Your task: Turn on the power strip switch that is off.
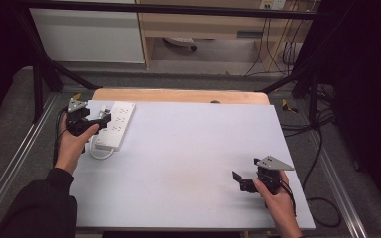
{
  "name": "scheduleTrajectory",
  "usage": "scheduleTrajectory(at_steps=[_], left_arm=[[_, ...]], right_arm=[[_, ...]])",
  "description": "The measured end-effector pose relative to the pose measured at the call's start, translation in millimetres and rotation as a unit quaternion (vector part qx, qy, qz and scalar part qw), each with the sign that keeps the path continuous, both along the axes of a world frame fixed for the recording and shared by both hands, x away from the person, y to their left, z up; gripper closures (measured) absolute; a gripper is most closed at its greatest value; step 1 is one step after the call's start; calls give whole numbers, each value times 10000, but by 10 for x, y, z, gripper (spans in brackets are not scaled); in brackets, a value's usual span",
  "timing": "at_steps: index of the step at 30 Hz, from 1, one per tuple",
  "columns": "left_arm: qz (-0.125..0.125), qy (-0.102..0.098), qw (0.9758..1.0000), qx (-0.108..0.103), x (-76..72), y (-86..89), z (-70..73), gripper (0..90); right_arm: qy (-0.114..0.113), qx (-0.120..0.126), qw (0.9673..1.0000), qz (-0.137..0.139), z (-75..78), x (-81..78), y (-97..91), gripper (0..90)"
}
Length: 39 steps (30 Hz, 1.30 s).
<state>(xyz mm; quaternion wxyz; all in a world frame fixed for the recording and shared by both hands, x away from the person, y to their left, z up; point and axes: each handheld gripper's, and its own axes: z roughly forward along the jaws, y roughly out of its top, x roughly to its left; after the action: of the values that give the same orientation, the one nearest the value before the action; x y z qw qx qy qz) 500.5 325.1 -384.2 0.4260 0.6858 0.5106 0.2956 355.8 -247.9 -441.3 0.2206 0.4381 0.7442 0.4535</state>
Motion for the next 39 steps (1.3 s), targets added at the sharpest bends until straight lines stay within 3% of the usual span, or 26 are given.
scheduleTrajectory(at_steps=[9, 20, 21, 30, 39], left_arm=[[-26, 133, 9999, 65, 48, 4, -76, 156], [-11, 269, 9994, 197, 75, 47, -135, 350], [-4, 276, 9994, 197, 75, 50, -138, 408], [-96, 474, 9986, 193, 121, 18, -217, 650], [-170, 631, 9975, 251, 161, -42, -295, 720]], right_arm=[[17, -6, 10000, 13, -5, 4, 3, 22], [55, -6, 10000, 26, -17, 10, 5, 22], [68, -16, 10000, 33, -25, 14, 5, 22], [91, -15, 10000, 26, -27, 17, 6, 22], [72, -21, 10000, 34, -27, 14, 7, 22]])
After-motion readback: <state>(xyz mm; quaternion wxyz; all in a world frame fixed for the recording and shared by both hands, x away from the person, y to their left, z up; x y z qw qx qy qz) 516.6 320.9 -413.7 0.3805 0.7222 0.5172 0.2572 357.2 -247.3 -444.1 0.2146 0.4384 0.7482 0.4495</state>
